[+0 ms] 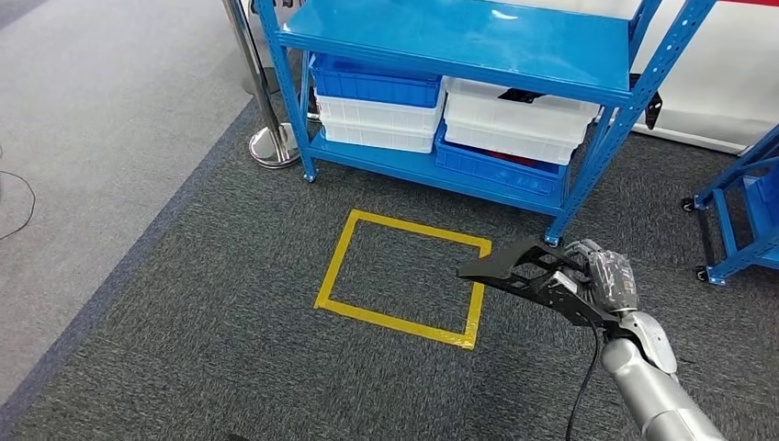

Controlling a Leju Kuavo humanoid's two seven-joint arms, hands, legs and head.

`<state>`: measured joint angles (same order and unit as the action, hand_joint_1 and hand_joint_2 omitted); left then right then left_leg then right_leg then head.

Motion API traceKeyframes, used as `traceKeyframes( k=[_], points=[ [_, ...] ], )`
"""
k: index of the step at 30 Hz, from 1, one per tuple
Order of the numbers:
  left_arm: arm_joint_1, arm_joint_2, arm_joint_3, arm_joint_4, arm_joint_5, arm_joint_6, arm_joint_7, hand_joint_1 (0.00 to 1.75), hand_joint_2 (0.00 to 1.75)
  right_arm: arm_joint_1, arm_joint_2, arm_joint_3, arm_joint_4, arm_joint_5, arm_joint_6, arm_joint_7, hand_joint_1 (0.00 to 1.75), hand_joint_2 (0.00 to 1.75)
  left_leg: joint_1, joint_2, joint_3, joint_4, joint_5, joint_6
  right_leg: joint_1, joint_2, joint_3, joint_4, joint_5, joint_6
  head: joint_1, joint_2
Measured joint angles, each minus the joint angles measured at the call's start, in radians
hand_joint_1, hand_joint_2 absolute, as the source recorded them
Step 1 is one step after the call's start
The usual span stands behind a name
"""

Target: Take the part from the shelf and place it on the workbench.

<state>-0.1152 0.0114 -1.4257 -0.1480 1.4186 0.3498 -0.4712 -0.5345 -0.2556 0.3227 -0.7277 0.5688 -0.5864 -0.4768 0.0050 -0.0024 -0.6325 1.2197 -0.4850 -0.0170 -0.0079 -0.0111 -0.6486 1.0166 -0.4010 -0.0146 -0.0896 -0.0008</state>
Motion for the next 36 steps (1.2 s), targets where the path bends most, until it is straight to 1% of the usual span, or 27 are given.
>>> traceKeyframes(
  k=[1,2,3,4,6,7,8,10,11,12,13,16,17,20,22,23,24,25,26,27,28,29,30,32,33,34,36],
  points=[
    [-0.002,0.003,0.0,0.0,0.003,-0.001,-0.006,0.0,1.75,0.001,-0.006,-0.006,-0.017,0.019,0.004,0.007,1.75,1.75,-0.002,0.0,0.053,-0.074,0.004,0.008,0.002,0.0,-0.007,0.002,0.007,0.003,0.0,0.0],
    [-0.003,0.008,0.001,0.0,0.008,-0.001,-0.01,0.0,1.75,-0.003,-0.013,-0.012,-0.036,0.041,0.016,0.02,1.75,1.75,-0.006,0.0,0.097,-0.143,-0.004,0.015,0.002,0.0,-0.012,0.003,0.014,0.008,0.0,0.0],
    [-0.004,0.012,0.001,0.0,0.013,-0.002,-0.014,0.0,1.75,-0.014,-0.02,-0.017,-0.054,0.06,0.036,0.037,1.75,1.75,-0.009,0.0,0.123,-0.191,-0.017,0.021,0.0,0.0,-0.016,0.002,0.022,0.013,0.0,0.0],
    [-0.004,0.017,0.002,0.001,0.018,-0.002,-0.018,0.0,1.75,-0.031,-0.03,-0.021,-0.073,0.078,0.062,0.056,1.75,1.75,-0.012,0.001,0.134,-0.218,-0.026,0.027,-0.003,0.0,-0.019,-0.001,0.031,0.02,0.0,0.0],
    [-0.002,0.022,0.003,0.002,0.024,-0.002,-0.023,0.0,1.75,-0.071,-0.05,-0.026,-0.099,0.092,0.116,0.083,1.75,1.75,-0.014,0.003,0.13,-0.237,-0.011,0.04,-0.007,0.002,-0.024,-0.006,0.042,0.033,0.0,0.0],
    [0.0,0.024,0.003,0.003,0.025,-0.001,-0.024,0.0,1.75,-0.093,-0.063,-0.028,-0.109,0.089,0.136,0.088,1.75,1.75,-0.013,0.004,0.127,-0.243,0.001,0.049,-0.008,0.003,-0.032,0.007,0.029,0.037,0.0,0.0],
    [0.002,0.024,0.004,0.003,0.026,0.0,-0.025,0.0,1.75,-0.114,-0.075,-0.032,-0.118,0.08,0.149,0.088,1.75,1.75,-0.01,0.005,0.123,-0.248,0.012,0.055,-0.008,0.005,-0.046,0.041,0.0,0.041,0.0,0.0],
    [0.005,0.024,0.004,0.003,0.028,0.001,-0.024,0.0,1.75,-0.153,-0.095,-0.043,-0.133,0.055,0.158,0.086,1.75,1.75,-0.009,0.005,0.106,-0.247,0.029,0.062,-0.009,0.007,-0.093,0.169,-0.084,0.046,0.0,0.0],
    [0.006,0.023,0.005,0.003,0.028,0.001,-0.024,0.0,1.75,-0.166,-0.102,-0.05,-0.14,0.043,0.155,0.083,1.75,1.75,-0.009,0.004,0.097,-0.245,0.034,0.061,-0.01,0.007,-0.114,0.236,-0.115,0.049,0.0,0.0],
    [0.007,0.022,0.005,0.003,0.029,0.001,-0.023,0.0,1.75,-0.173,-0.107,-0.057,-0.148,0.034,0.15,0.08,1.75,1.75,-0.008,0.004,0.09,-0.241,0.037,0.06,-0.01,0.007,-0.121,0.276,-0.13,0.052,0.0,0.0],
    [0.009,0.02,0.005,0.003,0.031,0.001,-0.024,0.0,1.75,-0.177,-0.112,-0.062,-0.155,0.029,0.144,0.078,1.75,1.75,-0.007,0.003,0.083,-0.237,0.04,0.059,-0.012,0.007,-0.111,0.28,-0.127,0.054,0.0,0.0],
    [0.011,0.015,0.006,0.003,0.035,0.0,-0.025,0.0,1.75,-0.178,-0.121,-0.07,-0.174,0.025,0.134,0.075,1.75,1.75,-0.003,0.001,0.073,-0.224,0.04,0.055,-0.016,0.007,-0.038,0.183,-0.081,0.058,0.0,0.0],
    [0.011,0.014,0.006,0.003,0.035,-0.001,-0.025,0.0,1.75,-0.178,-0.122,-0.071,-0.176,0.025,0.133,0.075,1.75,1.75,-0.002,0.001,0.072,-0.222,0.04,0.055,-0.017,0.007,-0.028,0.168,-0.075,0.058,0.0,0.0],
    [0.011,0.013,0.006,0.003,0.035,-0.001,-0.025,0.0,1.75,-0.178,-0.123,-0.071,-0.177,0.025,0.133,0.075,1.75,1.75,-0.002,0.0,0.071,-0.222,0.04,0.054,-0.017,0.007,-0.022,0.157,-0.071,0.058,0.0,0.0],
    [0.01,0.012,0.006,0.003,0.036,-0.002,-0.024,0.0,1.75,-0.185,-0.126,-0.074,-0.189,0.034,0.128,0.081,1.75,1.75,-0.005,-0.001,0.061,-0.21,0.038,0.045,-0.015,0.011,0.021,0.08,-0.063,0.054,0.0,0.0],
    [0.01,0.011,0.006,0.003,0.037,-0.002,-0.024,0.0,1.75,-0.19,-0.128,-0.076,-0.198,0.041,0.127,0.088,1.75,1.75,-0.006,-0.002,0.054,-0.205,0.04,0.037,-0.013,0.012,0.038,0.045,-0.058,0.048,0.0,0.0],
    [0.01,0.011,0.007,0.003,0.038,-0.002,-0.024,0.0,1.75,-0.198,-0.129,-0.076,-0.21,0.05,0.131,0.096,1.75,1.75,-0.006,-0.002,0.035,-0.172,0.02,0.025,-0.013,0.012,0.05,0.012,-0.051,0.035,0.0,0.0],
    [0.01,0.011,0.008,0.003,0.04,-0.002,-0.024,0.0,1.75,-0.205,-0.13,-0.076,-0.217,0.056,0.139,0.103,1.75,1.75,-0.004,-0.002,0.01,-0.12,-0.01,0.016,-0.013,0.009,0.044,0.01,-0.044,0.023,0.0,0.0],
    [0.011,0.011,0.009,0.003,0.043,-0.002,-0.024,0.0,1.75,-0.213,-0.129,-0.075,-0.224,0.062,0.15,0.109,1.75,1.75,-0.002,-0.002,-0.02,-0.051,-0.049,0.007,-0.013,0.006,0.039,0.009,-0.038,0.013,0.0,0.0],
    [0.011,0.011,0.01,0.003,0.046,-0.003,-0.024,0.0,1.75,-0.221,-0.128,-0.073,-0.228,0.067,0.162,0.113,1.75,1.75,-0.001,-0.002,-0.054,0.032,-0.092,0.001,-0.013,0.004,0.035,0.007,-0.033,0.006,0.0,0.0],
    [0.011,0.011,0.011,0.003,0.048,-0.003,-0.023,0.0,1.75,-0.225,-0.128,-0.072,-0.229,0.072,0.17,0.116,1.75,1.75,0.0,-0.001,-0.075,0.084,-0.11,0.0,-0.011,0.003,0.032,0.007,-0.031,0.005,0.0,0.0],
    [0.012,0.011,0.012,0.003,0.05,-0.003,-0.022,0.0,1.75,-0.23,-0.127,-0.07,-0.231,0.075,0.175,0.117,1.75,1.75,0.0,-0.001,-0.078,0.1,-0.108,0.001,-0.009,0.003,0.029,0.008,-0.029,0.004,0.0,0.0],
    [0.012,0.011,0.014,0.003,0.052,-0.003,-0.022,0.0,1.75,-0.234,-0.127,-0.068,-0.231,0.076,0.176,0.116,1.75,1.75,0.0,-0.001,-0.06,0.074,-0.087,0.005,-0.007,0.003,0.028,0.009,-0.027,0.004,0.0,0.0],
    [0.012,0.012,0.02,0.003,0.055,-0.002,-0.024,0.0,1.75,-0.241,-0.126,-0.066,-0.235,0.069,0.171,0.102,1.75,1.75,-0.004,-0.001,0.016,-0.068,-0.026,0.019,-0.004,0.003,0.026,0.009,-0.023,0.007,0.0,0.0],
    [0.012,0.014,0.022,0.003,0.056,-0.001,-0.025,0.0,1.75,-0.243,-0.126,-0.065,-0.238,0.061,0.165,0.089,1.75,1.75,-0.007,-0.001,0.051,-0.136,-0.005,0.026,-0.002,0.003,0.025,0.009,-0.021,0.01,0.0,0.0],
    [0.012,0.015,0.024,0.003,0.056,0.0,-0.026,0.0,1.75,-0.244,-0.127,-0.064,-0.243,0.049,0.161,0.075,1.75,1.75,-0.008,-0.001,0.074,-0.182,0.007,0.028,0.001,0.003,0.023,0.011,-0.02,0.012,0.0,0.0],
    [0.012,0.015,0.026,0.003,0.056,0.001,-0.028,0.0,1.75,-0.241,-0.128,-0.064,-0.257,0.019,0.157,0.047,1.75,1.75,-0.01,-0.001,0.083,-0.209,0.011,0.025,0.002,0.003,0.016,0.012,-0.016,0.017,0.0,0.0]
  ],
)
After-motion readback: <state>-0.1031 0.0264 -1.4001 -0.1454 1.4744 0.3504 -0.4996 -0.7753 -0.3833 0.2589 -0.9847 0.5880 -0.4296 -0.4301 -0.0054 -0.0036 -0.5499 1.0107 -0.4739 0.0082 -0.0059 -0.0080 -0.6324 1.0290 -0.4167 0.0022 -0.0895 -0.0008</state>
